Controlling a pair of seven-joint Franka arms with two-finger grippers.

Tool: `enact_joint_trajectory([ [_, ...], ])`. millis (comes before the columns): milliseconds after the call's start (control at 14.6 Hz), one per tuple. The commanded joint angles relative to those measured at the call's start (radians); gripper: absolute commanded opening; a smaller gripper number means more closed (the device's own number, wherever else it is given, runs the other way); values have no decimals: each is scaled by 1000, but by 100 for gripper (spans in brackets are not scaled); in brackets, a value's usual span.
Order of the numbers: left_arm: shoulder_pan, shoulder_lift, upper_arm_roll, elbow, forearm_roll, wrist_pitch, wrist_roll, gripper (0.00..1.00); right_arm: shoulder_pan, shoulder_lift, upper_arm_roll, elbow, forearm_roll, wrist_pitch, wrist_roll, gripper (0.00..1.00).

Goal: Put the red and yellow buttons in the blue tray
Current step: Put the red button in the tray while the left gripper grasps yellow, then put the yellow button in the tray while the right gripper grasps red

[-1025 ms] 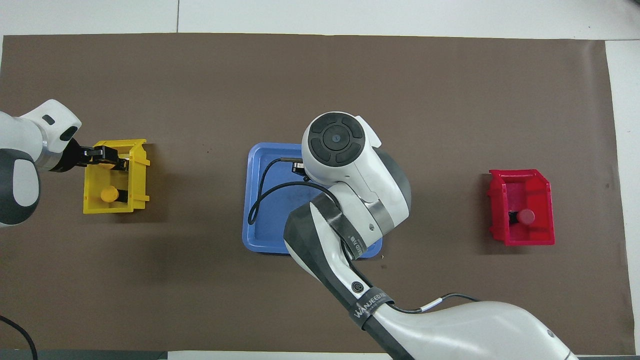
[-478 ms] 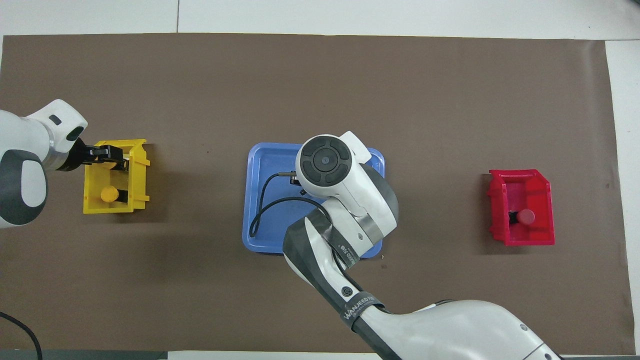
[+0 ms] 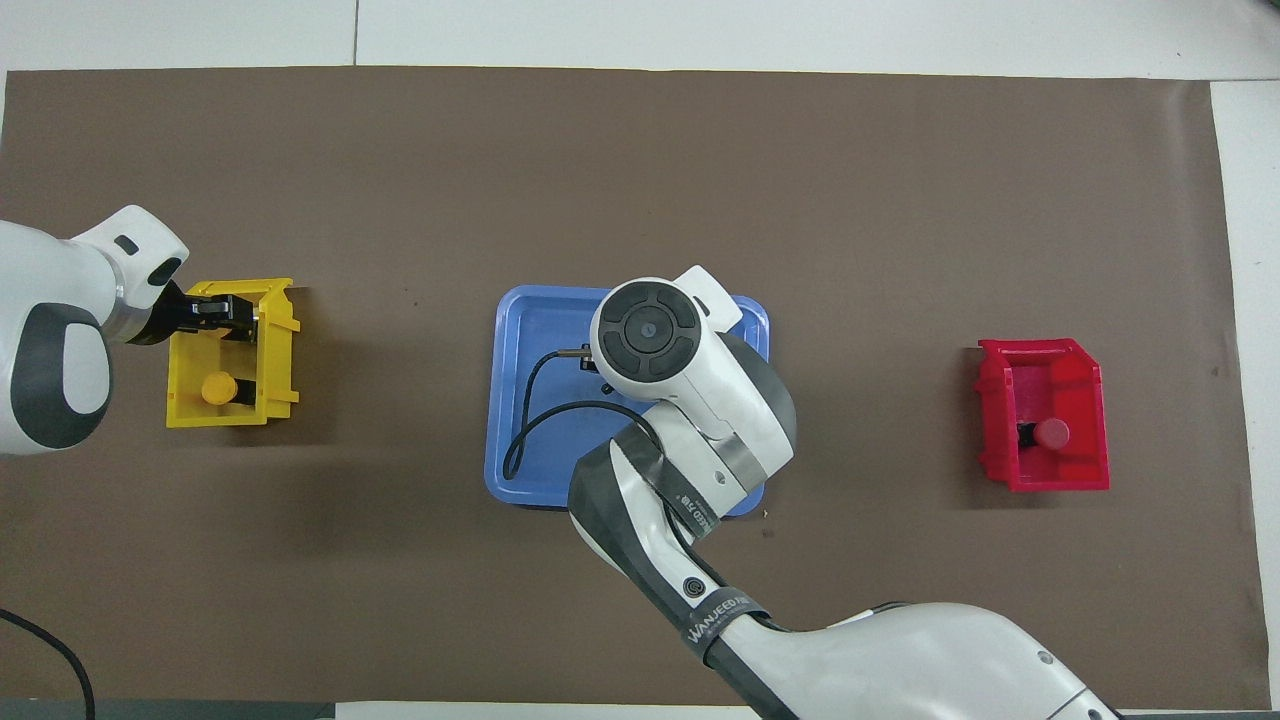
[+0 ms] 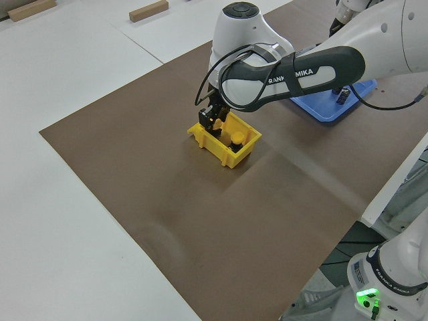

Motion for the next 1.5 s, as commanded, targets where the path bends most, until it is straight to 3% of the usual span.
enact_joint_trajectory([
  [0,-12,-5,10,62,-13,-85,-10,1,-82,-119,0,0,-16,-80,-35,64],
  [137,-14,-14,10,201,-8,-301,-7,1,-154,-258,0,-107,-15,-172,-160,64],
  [342,-79,-12,8,380,-10,-517,-55,1,-318,-475,0,-370,-4,-134,-406,64],
  [410,-127,-14,5,377,-10,-509,-139,1,-373,-532,0,-434,2,-113,-490,64],
  [547,-236,-37,2,281,-14,-419,-259,1,-487,-609,0,-529,4,-109,-673,64],
  [752,-404,-39,1,239,-20,-373,-422,1,-614,-629,-4,-583,14,-74,-851,65],
  [888,-503,-42,1,196,-22,-326,-521,1,-704,-592,-4,-586,42,-65,-928,67],
  [1162,-656,-11,1,119,-39,-126,-689,1,-728,-571,-4,-647,74,44,-1002,64],
  [1435,-680,38,1,130,-85,-8,-694,1,-736,-529,-4,-649,74,85,-1072,63],
])
